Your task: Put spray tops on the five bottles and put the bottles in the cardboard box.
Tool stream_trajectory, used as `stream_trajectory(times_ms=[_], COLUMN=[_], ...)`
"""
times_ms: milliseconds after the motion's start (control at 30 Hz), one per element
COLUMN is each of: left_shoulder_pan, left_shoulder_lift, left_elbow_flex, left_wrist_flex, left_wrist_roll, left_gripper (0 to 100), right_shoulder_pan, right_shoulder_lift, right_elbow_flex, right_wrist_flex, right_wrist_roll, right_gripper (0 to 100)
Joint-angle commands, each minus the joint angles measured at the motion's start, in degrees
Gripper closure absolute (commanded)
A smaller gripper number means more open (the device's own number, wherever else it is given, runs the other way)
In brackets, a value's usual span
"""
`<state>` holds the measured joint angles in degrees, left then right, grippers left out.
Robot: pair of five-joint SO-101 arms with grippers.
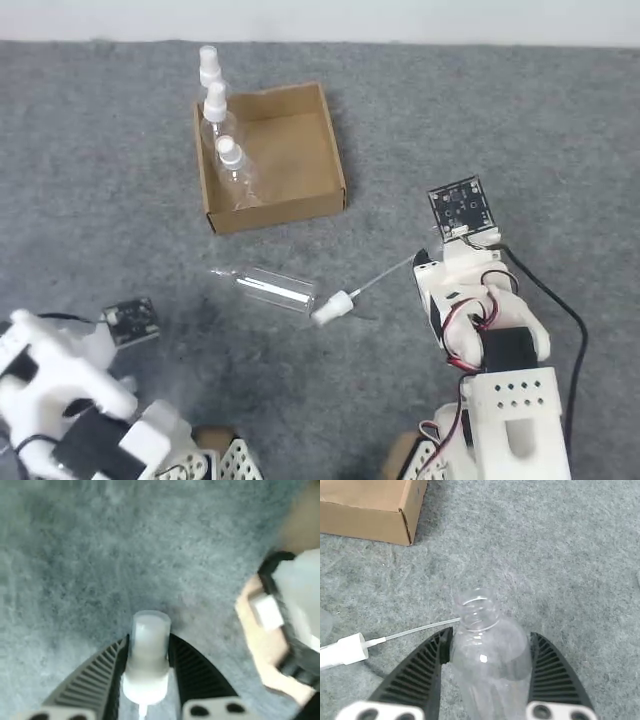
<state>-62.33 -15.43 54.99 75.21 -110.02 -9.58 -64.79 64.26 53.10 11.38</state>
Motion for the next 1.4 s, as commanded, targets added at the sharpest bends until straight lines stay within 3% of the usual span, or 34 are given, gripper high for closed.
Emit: stream_trajectory(times_ms=[0,233,400,733,1000,1367], left_shoulder_pan=[2.29,8.44,12.13,12.22,12.22,15.91], left_shoulder_lift=[-0.88,-0.88,-0.88,-0.88,-0.62,-0.53], left_elbow_flex=[-6.11,-7.6,-7.96,-14.9,-18.68,-22.37], left_wrist_flex=[5.36,7.21,9.23,18.73,19.08,8.18], left_wrist_roll=[5.71,16.44,16.88,17.05,17.41,45.27], left_gripper=[99,99,99,99,99,99], right_shoulder_pan=[0.57,0.48,0.4,0.4,0.4,0.4], right_shoulder_lift=[-1.1,-1.1,-1.1,-1.19,-1.01,-1.01], right_elbow_flex=[-0.62,-0.62,-0.62,-0.62,-0.62,-0.62], right_wrist_flex=[-1.54,-1.54,-1.54,-1.54,-1.54,-1.54], right_wrist_roll=[0.0,-0.09,-0.09,0.0,0.0,0.0], right_gripper=[87.6,87.6,87.6,87.6,87.6,87.6])
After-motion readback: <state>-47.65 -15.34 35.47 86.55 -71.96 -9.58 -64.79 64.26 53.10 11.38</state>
